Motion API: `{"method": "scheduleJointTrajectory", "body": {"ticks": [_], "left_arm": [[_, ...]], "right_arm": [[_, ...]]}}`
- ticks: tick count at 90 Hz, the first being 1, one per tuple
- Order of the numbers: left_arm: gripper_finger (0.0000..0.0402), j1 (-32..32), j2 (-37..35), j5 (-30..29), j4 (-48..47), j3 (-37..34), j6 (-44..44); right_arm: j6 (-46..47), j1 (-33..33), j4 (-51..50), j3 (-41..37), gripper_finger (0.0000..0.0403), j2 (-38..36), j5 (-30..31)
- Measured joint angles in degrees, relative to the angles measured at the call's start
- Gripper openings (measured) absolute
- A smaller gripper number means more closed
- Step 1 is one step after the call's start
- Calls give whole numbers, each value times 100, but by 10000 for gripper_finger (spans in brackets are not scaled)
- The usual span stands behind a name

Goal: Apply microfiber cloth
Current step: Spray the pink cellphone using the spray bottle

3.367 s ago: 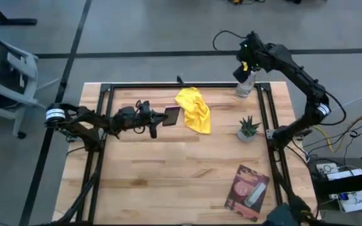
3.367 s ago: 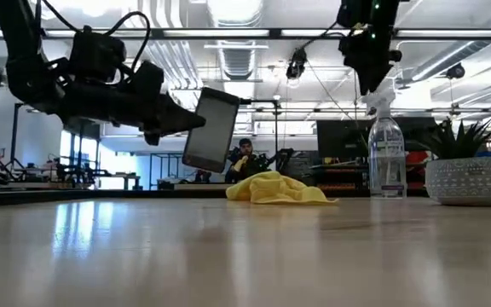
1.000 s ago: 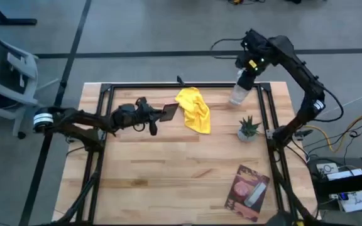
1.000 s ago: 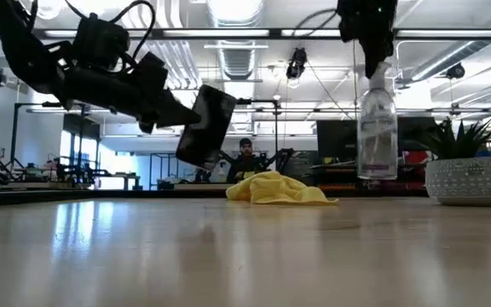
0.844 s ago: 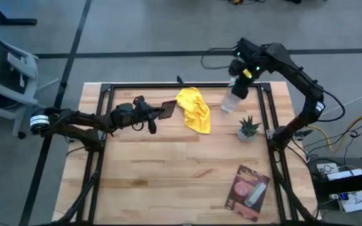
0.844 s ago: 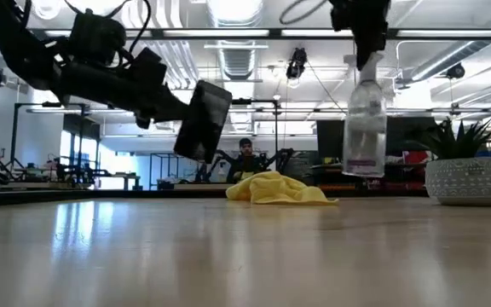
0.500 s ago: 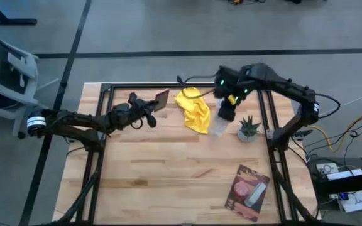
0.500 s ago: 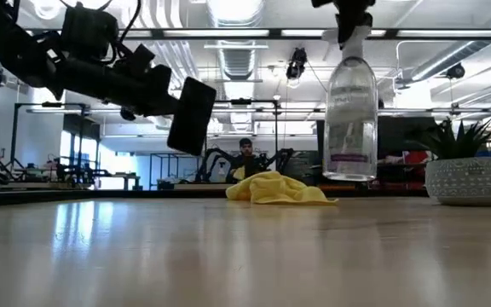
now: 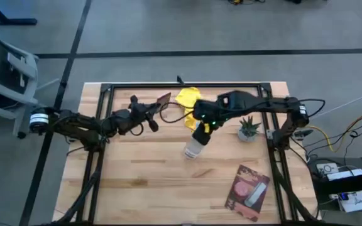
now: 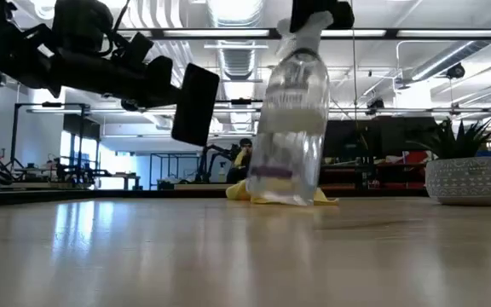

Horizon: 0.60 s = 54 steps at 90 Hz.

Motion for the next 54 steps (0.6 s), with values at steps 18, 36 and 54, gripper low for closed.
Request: {"method": "scheduleJointTrajectory", "body": {"ticks": [18, 36, 54], "left_arm": [[9, 2, 4, -5, 421, -22, 23], [9, -4, 24, -1, 385, -102, -1], [9, -4, 24, -2, 387, -148, -49]], "right_arm": [[270, 21, 347, 45, 58, 273, 77], [511, 21, 547, 22, 91, 304, 346], [326, 24, 575, -11, 116, 290, 335]]}}
